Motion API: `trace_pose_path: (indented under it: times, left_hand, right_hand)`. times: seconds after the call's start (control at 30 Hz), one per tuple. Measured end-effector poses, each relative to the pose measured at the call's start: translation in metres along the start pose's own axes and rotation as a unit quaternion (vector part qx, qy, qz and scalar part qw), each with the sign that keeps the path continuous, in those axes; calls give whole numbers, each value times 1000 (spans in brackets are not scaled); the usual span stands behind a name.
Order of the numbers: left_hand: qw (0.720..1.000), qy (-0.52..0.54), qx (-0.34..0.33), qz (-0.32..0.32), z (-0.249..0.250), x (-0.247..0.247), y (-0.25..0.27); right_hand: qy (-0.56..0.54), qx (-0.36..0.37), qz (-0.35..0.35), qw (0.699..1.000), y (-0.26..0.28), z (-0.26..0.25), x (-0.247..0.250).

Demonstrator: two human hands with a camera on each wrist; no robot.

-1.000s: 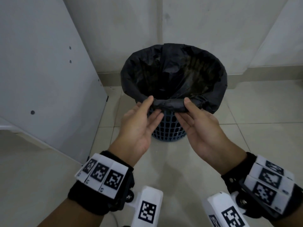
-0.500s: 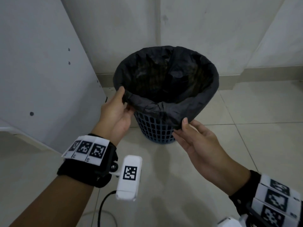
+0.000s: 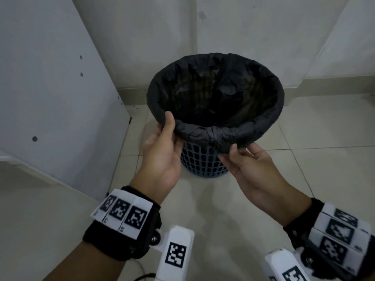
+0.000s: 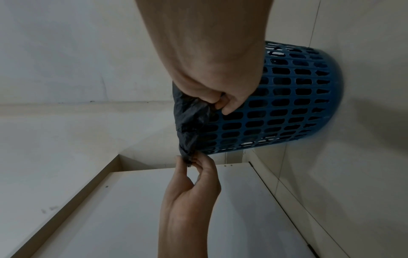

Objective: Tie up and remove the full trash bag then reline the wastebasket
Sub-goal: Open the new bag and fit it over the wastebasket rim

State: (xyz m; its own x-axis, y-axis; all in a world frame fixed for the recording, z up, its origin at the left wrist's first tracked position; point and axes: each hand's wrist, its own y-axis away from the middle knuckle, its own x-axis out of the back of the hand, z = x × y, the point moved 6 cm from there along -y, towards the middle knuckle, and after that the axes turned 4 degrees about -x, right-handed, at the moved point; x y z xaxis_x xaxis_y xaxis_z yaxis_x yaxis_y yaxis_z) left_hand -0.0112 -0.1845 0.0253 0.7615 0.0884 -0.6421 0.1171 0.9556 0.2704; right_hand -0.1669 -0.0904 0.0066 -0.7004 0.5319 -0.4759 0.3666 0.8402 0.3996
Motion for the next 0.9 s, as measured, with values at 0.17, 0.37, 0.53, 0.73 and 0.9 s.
trace_pose_path:
  times: [0.17,0.37,0.53,0.73,0.9]
  left_hand:
    - [999,29,7,27,5,-1,-6]
    - [994,-71,-71,36,3,-5,12]
    - [977,-210,-46,8,-43,-7,54]
    - [973,-231,-1,-26,-57,-22,63]
    - [974,-227,12,-1,-51,-25,60]
  right_hand:
    - [-6,5,11,1000,-6,-8,0]
    - [-10,-3,21,1000,-9,-3,0]
    - [-3,17,20,1000,-10,-7,-1]
    - [32,20,6,999,-7,-11,-1]
    - [39,8,-8,999,-5,-9,-2]
